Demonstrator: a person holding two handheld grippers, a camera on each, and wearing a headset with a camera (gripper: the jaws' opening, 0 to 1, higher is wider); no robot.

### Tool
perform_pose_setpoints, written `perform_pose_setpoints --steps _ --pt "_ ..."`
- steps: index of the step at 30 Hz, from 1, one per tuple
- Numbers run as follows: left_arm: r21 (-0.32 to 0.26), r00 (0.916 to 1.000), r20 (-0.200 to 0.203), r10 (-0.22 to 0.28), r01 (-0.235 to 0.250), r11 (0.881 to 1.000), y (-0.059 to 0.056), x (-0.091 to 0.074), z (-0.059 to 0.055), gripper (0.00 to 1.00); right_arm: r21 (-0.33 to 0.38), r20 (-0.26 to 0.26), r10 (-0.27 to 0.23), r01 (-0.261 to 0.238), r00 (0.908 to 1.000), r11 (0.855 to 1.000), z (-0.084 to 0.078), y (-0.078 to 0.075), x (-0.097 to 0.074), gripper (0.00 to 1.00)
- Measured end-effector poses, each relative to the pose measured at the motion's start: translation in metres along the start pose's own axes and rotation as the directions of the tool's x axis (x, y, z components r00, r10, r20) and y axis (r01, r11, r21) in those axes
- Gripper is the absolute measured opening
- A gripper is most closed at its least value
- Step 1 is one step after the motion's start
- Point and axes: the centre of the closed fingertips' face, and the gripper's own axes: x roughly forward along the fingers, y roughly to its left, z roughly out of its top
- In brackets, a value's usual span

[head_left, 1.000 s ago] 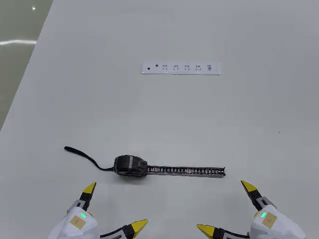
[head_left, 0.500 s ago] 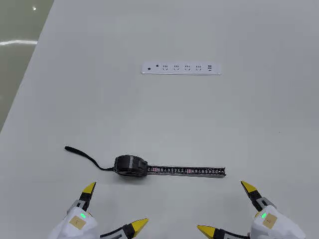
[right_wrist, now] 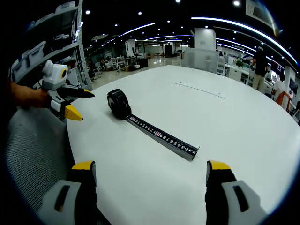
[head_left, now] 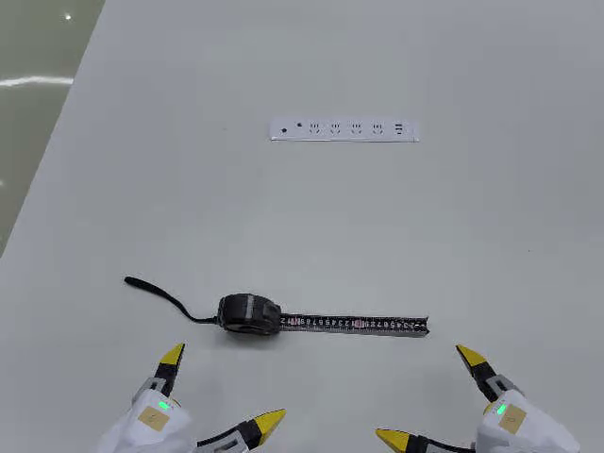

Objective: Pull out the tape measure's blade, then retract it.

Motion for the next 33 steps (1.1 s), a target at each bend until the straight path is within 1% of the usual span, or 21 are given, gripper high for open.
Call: perform_pose_setpoints --steps 3,7,10,15,17,20,23,24,26,29,31,33 --pt "-0.009 0.9998 0.005 0.02 -0.02 1.0 0.0 0.002 0.002 1.0 -0.01 0.004 0.008 -0.008 1.0 1.0 -0.001 0.0 0.0 0.98" --pt "0.003 0.9986 0.015 0.052 -0.052 0.999 0.001 0.004 0.007 1.0 -0.042 0.008 0.021 -0.021 0.9997 0.999 -0.004 -0.003 0.0 0.97" --pt "-0.024 0.9972 0.021 0.072 -0.072 0.997 0.004 0.006 0.01 1.0 -0.081 0.015 0.043 -0.042 0.999 0.996 -0.004 -0.004 0.0 0.95" --pt "-0.043 0.9956 0.02 0.091 -0.09 0.995 0.005 0.011 0.012 1.0 -0.12 0.011 0.069 -0.067 0.9976 0.991 -0.007 -0.009 0.0 0.9" --pt "-0.049 0.9947 0.026 0.1 -0.099 0.994 0.005 0.013 0.014 1.0 -0.128 0.005 0.076 -0.074 0.9971 0.989 -0.009 -0.011 0.001 0.88" --pt "-0.053 0.9915 0.036 0.125 -0.123 0.991 0.006 0.016 0.017 1.0 -0.147 0.005 0.09 -0.088 0.9959 0.985 -0.011 -0.015 0.002 0.85" --pt "-0.06 0.9876 0.045 0.151 -0.148 0.987 0.007 0.019 0.021 1.0 -0.178 -0.006 0.102 -0.101 0.9948 0.979 -0.013 -0.02 0.004 0.8" --pt "-0.064 0.9848 0.044 0.168 -0.165 0.984 0.009 0.021 0.021 1.0 -0.19 -0.014 0.112 -0.113 0.9936 0.975 -0.015 -0.021 0.004 0.78" --pt "-0.077 0.9806 0.044 0.191 -0.187 0.979 0.012 0.022 0.022 1.0 -0.212 -0.017 0.117 -0.118 0.993 0.97 -0.015 -0.026 0.005 0.75" --pt "-0.118 0.9761 0.045 0.213 -0.206 0.971 0.015 0.024 0.02 1.0 -0.239 -0.024 0.134 -0.136 0.9907 0.961 -0.015 -0.029 0.006 0.69" --pt "-0.132 0.9735 0.038 0.226 -0.219 0.967 0.017 0.026 0.018 0.99 -0.251 -0.032 0.14 -0.144 0.9896 0.957 -0.017 -0.032 0.008 0.65" --pt "-0.141 0.9712 0.04 0.235 -0.227 0.964 0.018 0.026 0.017 0.99 -0.26 -0.039 0.146 -0.151 0.9885 0.954 -0.016 -0.035 0.009 0.63"
